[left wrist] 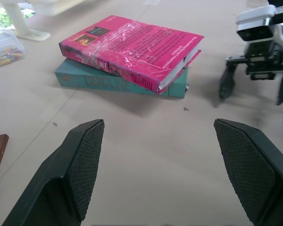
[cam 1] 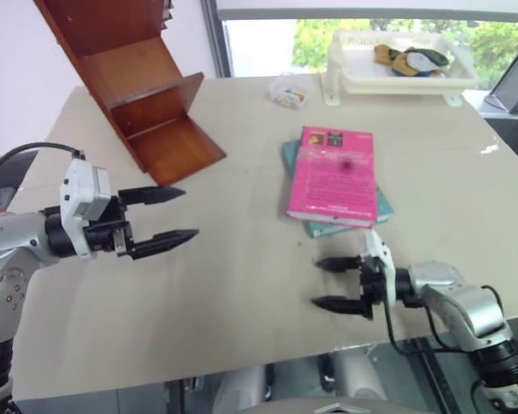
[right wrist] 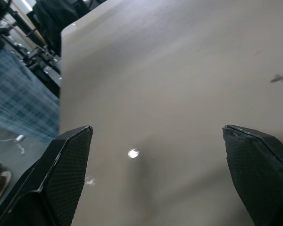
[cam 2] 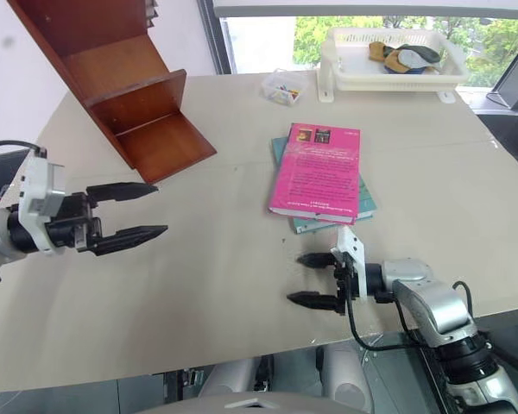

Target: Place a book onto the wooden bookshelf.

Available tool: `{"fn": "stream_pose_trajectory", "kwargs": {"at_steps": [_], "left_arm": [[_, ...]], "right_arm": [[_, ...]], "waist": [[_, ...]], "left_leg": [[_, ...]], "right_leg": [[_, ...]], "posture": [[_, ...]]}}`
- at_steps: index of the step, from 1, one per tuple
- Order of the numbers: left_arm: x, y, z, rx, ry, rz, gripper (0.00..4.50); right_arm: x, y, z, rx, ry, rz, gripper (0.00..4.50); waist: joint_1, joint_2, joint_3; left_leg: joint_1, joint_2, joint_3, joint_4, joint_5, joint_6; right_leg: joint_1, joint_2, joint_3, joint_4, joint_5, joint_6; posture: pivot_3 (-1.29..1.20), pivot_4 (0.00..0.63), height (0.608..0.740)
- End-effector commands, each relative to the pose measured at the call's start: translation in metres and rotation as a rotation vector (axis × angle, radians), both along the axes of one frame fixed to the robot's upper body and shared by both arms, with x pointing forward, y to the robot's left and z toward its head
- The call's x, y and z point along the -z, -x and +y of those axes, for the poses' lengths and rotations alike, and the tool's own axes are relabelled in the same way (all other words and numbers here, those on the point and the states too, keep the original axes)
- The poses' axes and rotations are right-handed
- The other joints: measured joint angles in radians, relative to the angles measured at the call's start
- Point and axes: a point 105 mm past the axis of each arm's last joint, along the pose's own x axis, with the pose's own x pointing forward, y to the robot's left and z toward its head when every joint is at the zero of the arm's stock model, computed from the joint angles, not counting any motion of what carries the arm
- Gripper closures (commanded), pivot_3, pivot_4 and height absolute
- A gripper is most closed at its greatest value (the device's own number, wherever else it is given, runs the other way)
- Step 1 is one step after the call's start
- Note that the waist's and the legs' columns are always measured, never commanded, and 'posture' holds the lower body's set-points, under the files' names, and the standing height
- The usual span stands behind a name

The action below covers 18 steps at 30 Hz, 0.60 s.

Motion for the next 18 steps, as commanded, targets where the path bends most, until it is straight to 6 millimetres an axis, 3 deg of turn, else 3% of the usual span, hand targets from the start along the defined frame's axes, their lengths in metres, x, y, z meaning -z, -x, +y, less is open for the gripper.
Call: {"fn": "stream_pose_trajectory", "kwargs": {"at_steps": [1, 7, 11, 15, 18], "left_arm": [[-0.007, -0.001, 0.0, 0.011, -0.024, -0.024, 0.5], [-0.006, -0.002, 0.0, 0.017, -0.026, -0.024, 0.5], [-0.006, -0.003, -0.001, 0.018, -0.024, -0.026, 0.5], [-0.005, -0.004, -0.001, 0.019, -0.025, -0.029, 0.5], [-0.006, -0.005, -0.001, 0.019, -0.026, -0.033, 0.5]], "right_arm": [[-0.014, -0.007, -0.021, 0.089, -0.007, -0.043, 0.0], [-0.011, -0.02, -0.115, 0.369, 0.159, -0.089, 0.0], [-0.018, -0.045, -0.167, 0.605, 0.271, -0.213, 0.0], [-0.029, -0.083, -0.19, 0.84, 0.316, -0.366, 0.0], [-0.034, -0.112, -0.188, 1.006, 0.338, -0.469, 0.0]], "waist": [[0.001, 0.0, 0.0], [0.012, 0.0, 0.0], [0.006, -0.001, 0.0], [-0.004, -0.001, 0.0], [-0.009, -0.002, 0.001]], "left_leg": [[0.0, 0.0, 0.0, 0.0, 0.0, 0.0], [-0.001, -0.001, 0.001, 0.0, 0.0, 0.0], [0.0, 0.0, 0.001, 0.0, 0.0, 0.0], [0.001, 0.0, 0.003, 0.0, 0.0, 0.0], [0.002, 0.002, 0.004, 0.001, 0.001, -0.001]], "right_leg": [[0.0, 0.0, 0.0, 0.0, 0.0, 0.0], [0.0, -0.001, 0.0, -0.002, 0.0, 0.0], [0.0, 0.001, 0.0, -0.002, 0.0, 0.0], [0.0, 0.001, 0.002, 0.0, -0.001, 0.001], [0.0, 0.003, 0.004, 0.001, -0.001, 0.003]], "posture": [[0.0, 0.15, 0.74], [0.0, 0.15, 0.74], [0.0, 0.15, 0.74], [0.0, 0.15, 0.74], [0.0, 0.15, 0.74]]}}
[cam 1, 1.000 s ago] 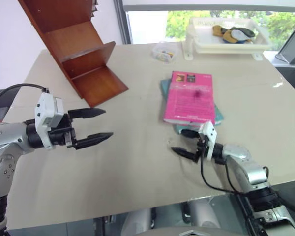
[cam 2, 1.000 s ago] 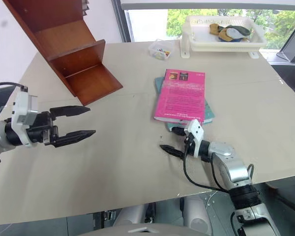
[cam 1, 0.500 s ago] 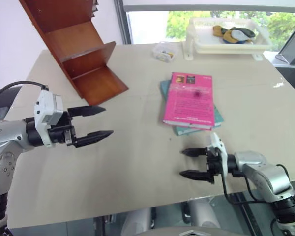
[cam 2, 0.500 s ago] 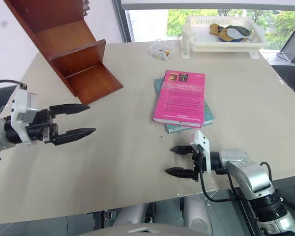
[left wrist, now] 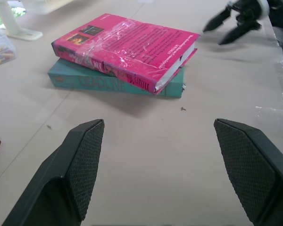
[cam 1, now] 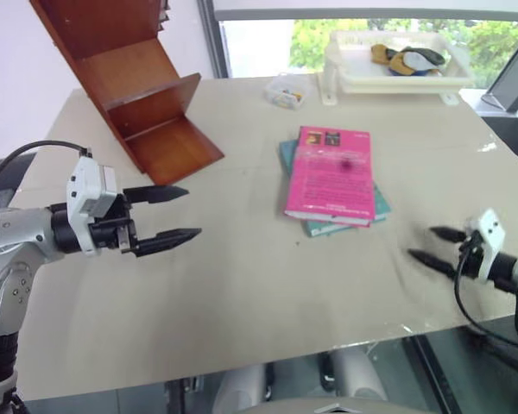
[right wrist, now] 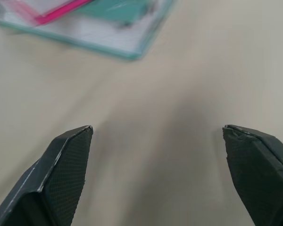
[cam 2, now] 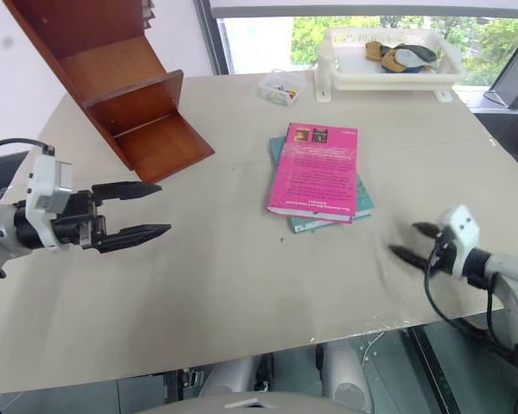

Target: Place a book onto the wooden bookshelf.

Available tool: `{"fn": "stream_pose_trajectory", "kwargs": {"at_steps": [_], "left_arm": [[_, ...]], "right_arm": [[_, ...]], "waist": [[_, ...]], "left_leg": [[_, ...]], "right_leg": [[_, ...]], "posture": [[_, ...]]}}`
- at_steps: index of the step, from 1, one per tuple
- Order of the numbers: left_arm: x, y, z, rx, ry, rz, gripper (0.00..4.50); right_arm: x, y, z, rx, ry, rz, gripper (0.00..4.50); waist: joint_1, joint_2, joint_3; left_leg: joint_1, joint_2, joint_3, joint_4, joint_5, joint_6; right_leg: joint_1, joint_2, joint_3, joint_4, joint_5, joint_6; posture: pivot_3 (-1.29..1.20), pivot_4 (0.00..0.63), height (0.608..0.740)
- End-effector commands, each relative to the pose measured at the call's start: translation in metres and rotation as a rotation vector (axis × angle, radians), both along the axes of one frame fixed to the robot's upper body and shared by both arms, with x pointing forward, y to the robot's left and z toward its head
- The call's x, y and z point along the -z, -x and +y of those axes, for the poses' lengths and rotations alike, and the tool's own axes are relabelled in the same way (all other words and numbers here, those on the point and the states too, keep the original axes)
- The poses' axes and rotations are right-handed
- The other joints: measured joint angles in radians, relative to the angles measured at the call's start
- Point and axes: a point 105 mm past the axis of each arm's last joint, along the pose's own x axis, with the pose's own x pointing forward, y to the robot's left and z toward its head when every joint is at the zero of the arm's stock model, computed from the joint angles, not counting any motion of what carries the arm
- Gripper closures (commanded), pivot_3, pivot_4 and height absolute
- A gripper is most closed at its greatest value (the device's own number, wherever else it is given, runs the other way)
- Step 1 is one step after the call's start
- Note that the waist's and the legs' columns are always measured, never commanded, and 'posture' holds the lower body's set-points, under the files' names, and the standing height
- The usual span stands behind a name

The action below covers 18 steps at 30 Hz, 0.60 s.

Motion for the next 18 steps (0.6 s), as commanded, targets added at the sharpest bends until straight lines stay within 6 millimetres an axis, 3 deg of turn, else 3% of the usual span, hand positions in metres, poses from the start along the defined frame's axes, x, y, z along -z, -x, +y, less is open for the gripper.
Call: {"fn": "stream_pose_trajectory", "kwargs": {"at_steps": [1, 4, 12, 15, 18], "left_arm": [[-0.008, -0.001, 0.0, 0.005, -0.015, -0.043, 0.5], [-0.008, -0.001, 0.001, 0.004, -0.02, -0.046, 0.5], [-0.013, -0.001, 0.003, -0.004, -0.028, -0.061, 0.5], [-0.014, -0.002, 0.003, -0.003, -0.029, -0.065, 0.5], [-0.013, -0.002, 0.003, -0.002, -0.03, -0.064, 0.5]], "right_arm": [[-0.011, -0.028, -0.002, 0.176, 0.067, -0.138, 0.0], [-0.008, -0.049, -0.003, 0.316, 0.134, -0.172, 0.0], [-0.023, -0.1, 0.002, 0.463, -0.064, -0.209, 0.0], [-0.028, -0.114, 0.004, 0.483, -0.081, -0.199, 0.0], [-0.028, -0.125, 0.022, 0.399, -0.199, -0.13, 0.0]], "waist": [[0.004, 0.001, 0.0], [0.007, 0.001, 0.0], [0.004, 0.001, 0.001], [0.002, 0.002, 0.001], [0.0, 0.002, 0.001]], "left_leg": [[0.0, 0.0, 0.0, 0.0, 0.0, 0.0], [-0.001, 0.0, -0.001, -0.001, 0.002, -0.003], [-0.003, -0.001, -0.001, -0.001, 0.003, -0.005], [-0.004, -0.001, -0.001, -0.002, 0.003, -0.005], [-0.004, -0.001, -0.002, -0.003, 0.003, -0.005]], "right_leg": [[0.0, 0.0, 0.0, 0.001, 0.0, -0.001], [-0.001, 0.0, -0.001, 0.001, 0.002, -0.004], [-0.002, -0.001, 0.001, -0.001, 0.003, -0.005], [-0.003, -0.001, 0.0, -0.001, 0.003, -0.005], [-0.003, -0.001, 0.0, -0.001, 0.003, -0.005]], "posture": [[0.0, 0.15, 0.74], [0.0, 0.15, 0.74], [0.0, 0.15, 0.74], [0.0, 0.15, 0.74], [0.0, 0.15, 0.74]]}}
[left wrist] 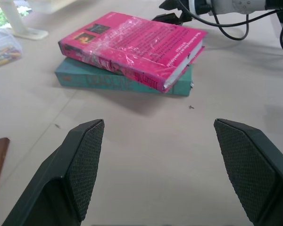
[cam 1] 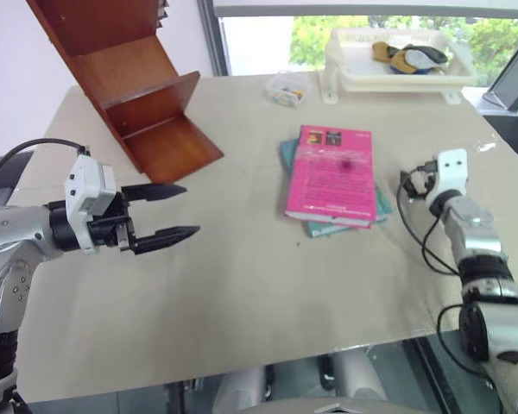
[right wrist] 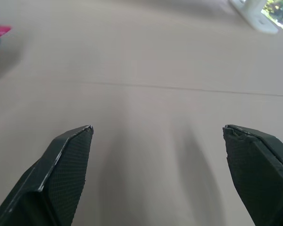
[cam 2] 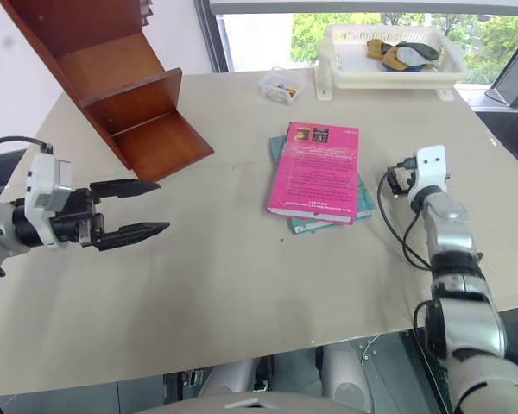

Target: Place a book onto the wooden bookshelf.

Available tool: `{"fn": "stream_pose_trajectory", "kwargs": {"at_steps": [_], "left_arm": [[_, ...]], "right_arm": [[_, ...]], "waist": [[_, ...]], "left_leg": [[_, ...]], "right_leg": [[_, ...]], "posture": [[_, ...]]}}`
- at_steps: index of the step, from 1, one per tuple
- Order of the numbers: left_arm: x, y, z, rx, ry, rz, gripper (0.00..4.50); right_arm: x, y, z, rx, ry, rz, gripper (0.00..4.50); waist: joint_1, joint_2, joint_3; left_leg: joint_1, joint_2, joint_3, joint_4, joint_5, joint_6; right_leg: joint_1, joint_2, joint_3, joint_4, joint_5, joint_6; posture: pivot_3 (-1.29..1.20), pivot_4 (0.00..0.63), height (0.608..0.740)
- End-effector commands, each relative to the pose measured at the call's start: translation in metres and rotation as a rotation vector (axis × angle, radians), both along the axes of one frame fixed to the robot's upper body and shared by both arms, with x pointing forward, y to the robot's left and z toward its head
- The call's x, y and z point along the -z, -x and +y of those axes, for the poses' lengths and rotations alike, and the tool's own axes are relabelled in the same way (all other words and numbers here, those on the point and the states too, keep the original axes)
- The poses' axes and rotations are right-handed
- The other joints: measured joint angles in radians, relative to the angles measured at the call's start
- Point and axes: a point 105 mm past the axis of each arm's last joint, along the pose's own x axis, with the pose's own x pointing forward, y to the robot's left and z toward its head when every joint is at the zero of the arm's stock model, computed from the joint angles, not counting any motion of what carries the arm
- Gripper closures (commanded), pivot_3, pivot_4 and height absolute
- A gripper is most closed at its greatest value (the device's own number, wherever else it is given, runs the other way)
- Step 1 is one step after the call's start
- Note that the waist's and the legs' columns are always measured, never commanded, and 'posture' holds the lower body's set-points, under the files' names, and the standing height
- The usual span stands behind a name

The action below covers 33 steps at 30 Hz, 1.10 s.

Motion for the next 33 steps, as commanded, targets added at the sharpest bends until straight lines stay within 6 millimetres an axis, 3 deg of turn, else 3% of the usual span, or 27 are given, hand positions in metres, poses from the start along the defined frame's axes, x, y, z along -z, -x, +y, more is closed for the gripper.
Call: {"fn": "stream_pose_trajectory", "kwargs": {"at_steps": [1, 10, 20, 29, 31, 33], "left_arm": [[-0.009, 0.001, 0.001, 0.005, -0.019, -0.039, 0.5], [-0.009, 0.005, 0.002, -0.008, -0.016, -0.037, 0.5], [-0.007, 0.017, 0.006, -0.05, -0.012, -0.028, 0.5], [-0.008, 0.014, 0.005, -0.045, -0.013, -0.028, 0.5], [-0.008, 0.013, 0.005, -0.043, -0.012, -0.028, 0.5], [-0.009, 0.012, 0.005, -0.039, -0.013, -0.028, 0.5]], "right_arm": [[-0.009, -0.01, 0.016, -0.094, -0.129, -0.003, 0.0], [-0.015, -0.018, 0.066, -0.338, -0.126, 0.044, 0.0], [-0.002, 0.007, 0.124, -0.754, -0.089, 0.04, 0.0], [0.002, 0.022, 0.145, -0.93, -0.054, 0.025, 0.0], [0.002, 0.02, 0.14, -0.904, -0.032, 0.023, 0.0], [-0.002, 0.011, 0.12, -0.787, 0.017, 0.004, 0.0]], "waist": [[-0.004, 0.0, 0.0], [-0.023, 0.001, 0.0], [-0.024, 0.002, 0.001], [-0.025, 0.002, 0.001], [-0.025, 0.002, 0.001], [-0.024, 0.002, 0.001]], "left_leg": [[0.0, 0.0, 0.0, 0.0, 0.0, 0.0], [-0.001, 0.0, 0.0, 0.0, 0.0, 0.0], [-0.003, 0.001, -0.001, -0.001, 0.0, 0.0], [-0.003, 0.001, -0.001, -0.001, 0.0, -0.001], [-0.003, 0.001, -0.001, -0.001, 0.0, -0.001], [-0.003, 0.001, -0.001, -0.001, 0.0, -0.001]], "right_leg": [[0.0, 0.0, 0.0, 0.0, 0.0, 0.0], [-0.001, -0.001, 0.0, 0.0, 0.002, 0.002], [-0.004, -0.002, -0.001, 0.001, 0.003, 0.003], [-0.004, -0.002, -0.002, 0.001, 0.003, 0.002], [-0.004, -0.003, -0.002, 0.001, 0.003, 0.002], [-0.004, -0.003, -0.002, 0.001, 0.003, 0.002]], "posture": [[0.0, 0.15, 0.74], [0.0, 0.15, 0.74], [0.0, 0.15, 0.74], [0.0, 0.15, 0.74], [0.0, 0.15, 0.74], [0.0, 0.15, 0.74]]}}
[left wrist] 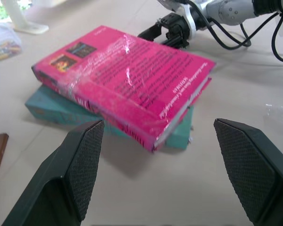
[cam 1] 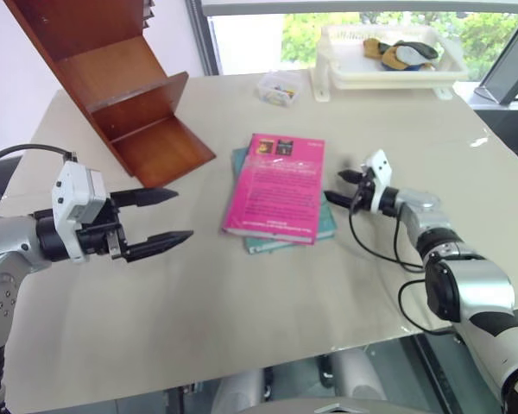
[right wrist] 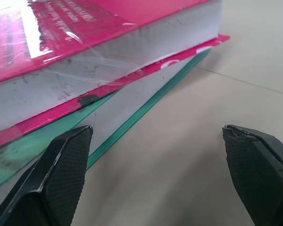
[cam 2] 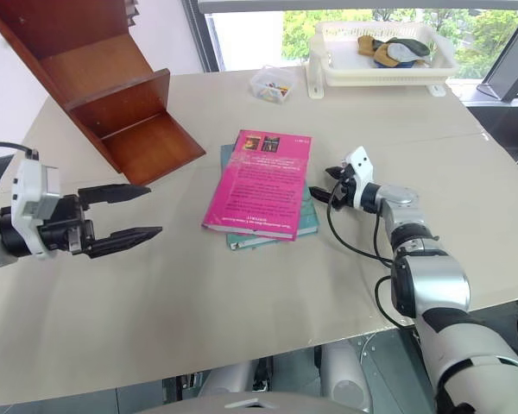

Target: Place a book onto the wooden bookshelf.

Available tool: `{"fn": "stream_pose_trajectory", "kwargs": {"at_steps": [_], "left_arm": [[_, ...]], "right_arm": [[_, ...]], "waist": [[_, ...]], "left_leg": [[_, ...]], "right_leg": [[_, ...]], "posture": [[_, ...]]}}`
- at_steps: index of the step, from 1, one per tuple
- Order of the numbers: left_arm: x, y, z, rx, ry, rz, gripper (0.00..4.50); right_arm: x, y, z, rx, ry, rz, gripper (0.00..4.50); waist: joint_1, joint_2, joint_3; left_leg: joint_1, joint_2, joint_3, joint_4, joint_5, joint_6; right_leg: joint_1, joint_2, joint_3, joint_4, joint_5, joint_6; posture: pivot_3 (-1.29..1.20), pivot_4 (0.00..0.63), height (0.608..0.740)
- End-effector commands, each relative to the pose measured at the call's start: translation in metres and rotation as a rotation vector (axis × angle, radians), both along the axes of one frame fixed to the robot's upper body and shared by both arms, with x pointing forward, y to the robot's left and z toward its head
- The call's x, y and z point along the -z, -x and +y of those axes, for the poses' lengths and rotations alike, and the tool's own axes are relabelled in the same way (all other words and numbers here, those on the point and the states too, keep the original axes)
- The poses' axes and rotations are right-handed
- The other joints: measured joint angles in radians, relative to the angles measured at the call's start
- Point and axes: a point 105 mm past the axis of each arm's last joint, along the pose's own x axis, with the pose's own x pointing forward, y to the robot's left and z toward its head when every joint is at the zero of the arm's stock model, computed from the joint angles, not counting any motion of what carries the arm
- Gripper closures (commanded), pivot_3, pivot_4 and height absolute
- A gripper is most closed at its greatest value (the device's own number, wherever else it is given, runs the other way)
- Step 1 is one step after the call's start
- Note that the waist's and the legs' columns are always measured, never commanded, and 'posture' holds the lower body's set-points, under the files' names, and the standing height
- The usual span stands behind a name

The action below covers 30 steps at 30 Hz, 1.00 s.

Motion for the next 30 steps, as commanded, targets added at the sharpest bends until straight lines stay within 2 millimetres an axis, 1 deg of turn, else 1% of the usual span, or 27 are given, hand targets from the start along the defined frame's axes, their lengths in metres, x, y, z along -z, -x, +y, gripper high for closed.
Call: {"fn": "stream_pose_trajectory", "kwargs": {"at_steps": [1, 2, 3, 5, 7, 9, 14, 18, 21, 27, 30], "left_arm": [[-0.01, -0.001, 0.0, 0.013, -0.012, -0.04, 0.5], [-0.01, -0.001, 0.0, 0.014, -0.014, -0.039, 0.5], [-0.01, -0.002, 0.0, 0.017, -0.013, -0.04, 0.5], [-0.011, -0.003, -0.001, 0.023, -0.011, -0.041, 0.5], [-0.011, -0.005, -0.002, 0.029, -0.011, -0.041, 0.5], [-0.01, -0.007, -0.003, 0.035, -0.012, -0.041, 0.5], [-0.011, -0.007, -0.003, 0.038, -0.011, -0.045, 0.5], [-0.011, -0.004, -0.001, 0.025, -0.009, -0.046, 0.5], [-0.01, -0.002, 0.0, 0.013, -0.003, -0.046, 0.5], [-0.01, 0.001, 0.001, 0.002, 0.001, -0.047, 0.5], [-0.01, 0.001, 0.001, -0.001, 0.003, -0.047, 0.5]], "right_arm": [[-0.019, -0.016, -0.032, 0.175, 0.058, -0.103, 0.0], [-0.022, -0.019, -0.039, 0.222, 0.065, -0.112, 0.0], [-0.03, -0.023, -0.044, 0.257, 0.055, -0.137, 0.0], [-0.042, -0.028, -0.049, 0.302, 0.036, -0.168, 0.0], [-0.051, -0.03, -0.045, 0.304, 0.032, -0.199, 0.0], [-0.055, -0.031, -0.039, 0.291, 0.038, -0.219, 0.0], [-0.064, -0.035, -0.008, 0.24, 0.067, -0.267, 0.0], [-0.068, -0.031, 0.018, 0.155, 0.046, -0.29, 0.0], [-0.067, -0.027, 0.034, 0.097, 0.053, -0.303, 0.0], [-0.066, -0.022, 0.05, 0.032, 0.054, -0.311, 0.0], [-0.067, -0.021, 0.055, 0.016, 0.059, -0.316, 0.0]], "waist": [[0.002, 0.0, 0.0], [0.004, 0.001, 0.0], [0.005, 0.001, 0.0], [0.003, 0.0, 0.0], [-0.002, 0.001, 0.0], [-0.006, 0.001, 0.0], [-0.015, 0.001, 0.0], [-0.015, 0.001, 0.0], [-0.016, 0.001, 0.001], [-0.016, 0.001, 0.001], [-0.017, 0.001, 0.001]], "left_leg": [[0.0, 0.0, 0.0, 0.0, 0.0, 0.0], [0.0, -0.001, 0.0, 0.0, 0.0, 0.0], [0.0, -0.001, -0.001, 0.0, 0.0, 0.0], [-0.001, -0.002, -0.001, 0.0, 0.0, 0.0], [-0.001, -0.002, -0.001, 0.0, 0.0, 0.0], [0.0, -0.002, 0.0, 0.0, 0.0, 0.0], [0.0, -0.001, 0.0, 0.0, 0.0, -0.001], [0.0, -0.001, -0.001, 0.0, 0.0, -0.001], [-0.001, -0.001, -0.002, 0.0, 0.0, -0.001], [-0.001, -0.001, -0.002, 0.0, 0.0, -0.001], [-0.001, -0.001, -0.002, 0.0, 0.001, -0.001]], "right_leg": [[0.0, 0.0, 0.0, 0.0, 0.0, 0.0], [0.0, -0.001, -0.001, 0.0, -0.001, -0.002], [0.0, -0.002, -0.001, 0.0, -0.001, -0.002], [0.0, -0.003, -0.002, 0.0, -0.001, -0.002], [0.0, -0.003, -0.002, 0.0, -0.001, -0.002], [0.0, -0.002, -0.001, 0.0, -0.001, -0.002], [0.0, 0.0, -0.001, 0.001, 0.0, -0.001], [0.0, -0.001, -0.001, 0.0, 0.0, 0.0], [0.0, -0.002, -0.002, 0.0, 0.0, 0.0], [-0.001, -0.003, -0.003, 0.0, 0.0, -0.001], [-0.001, -0.006, -0.003, 0.0, 0.0, -0.001]], "posture": [[0.0, 0.15, 0.74], [0.0, 0.15, 0.74], [0.0, 0.15, 0.74], [0.0, 0.15, 0.74], [0.0, 0.15, 0.74], [0.0, 0.15, 0.74], [0.0, 0.15, 0.74], [0.0, 0.15, 0.74], [0.0, 0.15, 0.74], [0.0, 0.15, 0.74], [0.0, 0.15, 0.74]]}}
